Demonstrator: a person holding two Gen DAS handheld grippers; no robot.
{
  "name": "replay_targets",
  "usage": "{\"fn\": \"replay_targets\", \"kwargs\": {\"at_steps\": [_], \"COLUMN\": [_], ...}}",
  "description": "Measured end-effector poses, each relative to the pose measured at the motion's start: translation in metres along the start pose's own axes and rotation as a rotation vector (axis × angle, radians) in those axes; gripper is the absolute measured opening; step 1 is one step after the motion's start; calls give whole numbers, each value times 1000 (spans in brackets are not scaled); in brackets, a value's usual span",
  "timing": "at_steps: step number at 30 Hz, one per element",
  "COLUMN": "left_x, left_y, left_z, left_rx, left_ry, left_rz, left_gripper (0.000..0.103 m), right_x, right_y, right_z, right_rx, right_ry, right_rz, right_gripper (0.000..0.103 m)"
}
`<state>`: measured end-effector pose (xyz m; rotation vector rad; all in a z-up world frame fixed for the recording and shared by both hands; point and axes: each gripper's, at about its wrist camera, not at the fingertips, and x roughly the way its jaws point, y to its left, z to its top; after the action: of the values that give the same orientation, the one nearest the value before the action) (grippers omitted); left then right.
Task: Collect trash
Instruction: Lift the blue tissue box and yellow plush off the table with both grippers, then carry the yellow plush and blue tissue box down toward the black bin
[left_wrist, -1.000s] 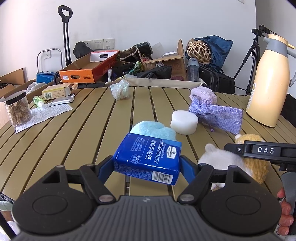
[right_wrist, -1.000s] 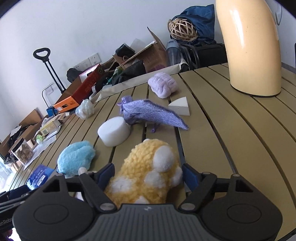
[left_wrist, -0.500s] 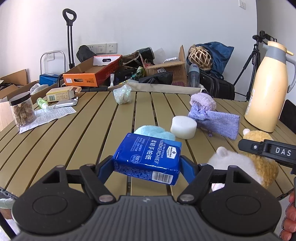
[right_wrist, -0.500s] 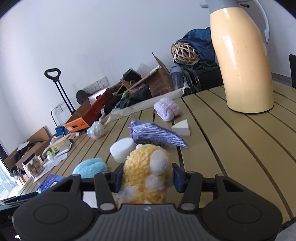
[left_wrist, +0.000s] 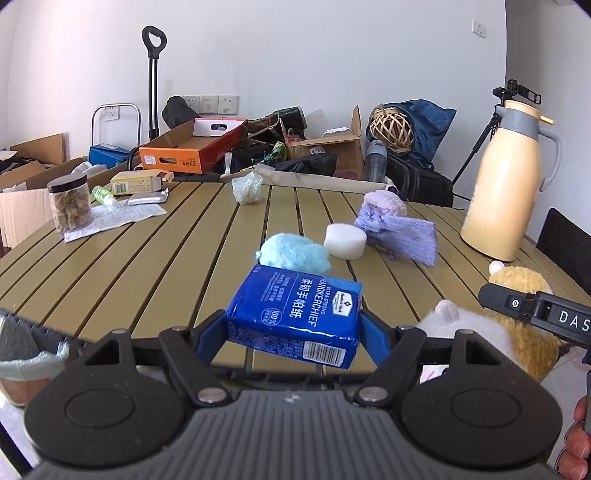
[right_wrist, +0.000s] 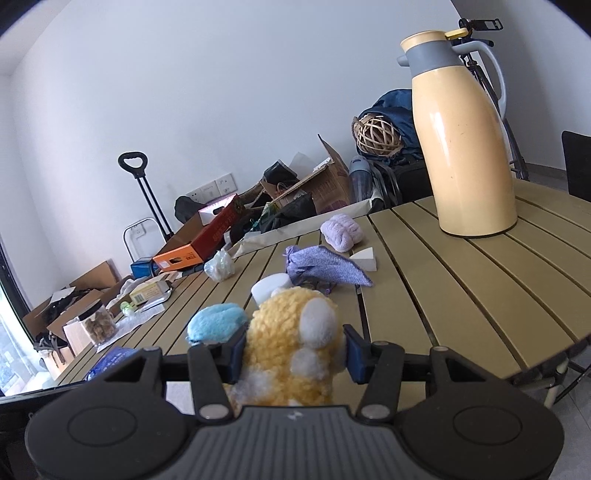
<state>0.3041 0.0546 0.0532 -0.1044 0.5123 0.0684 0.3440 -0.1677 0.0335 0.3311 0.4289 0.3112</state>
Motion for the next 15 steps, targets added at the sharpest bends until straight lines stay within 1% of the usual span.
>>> {"fn": "replay_targets", "kwargs": {"at_steps": [8,15], "left_x": [-35,-57], "left_y": [7,11], "left_z": [-28,-54], "left_rx": [-6,6], "left_ry": [29,66], "left_rz": [12,25], "left_gripper": [76,76], "right_x": [-39,-65], "right_y": [2,2], "right_z": [-24,-50], "right_rx": [-10,-24], "right_ry": [31,81], "right_rz": [5,4], "right_gripper": [51,51]}}
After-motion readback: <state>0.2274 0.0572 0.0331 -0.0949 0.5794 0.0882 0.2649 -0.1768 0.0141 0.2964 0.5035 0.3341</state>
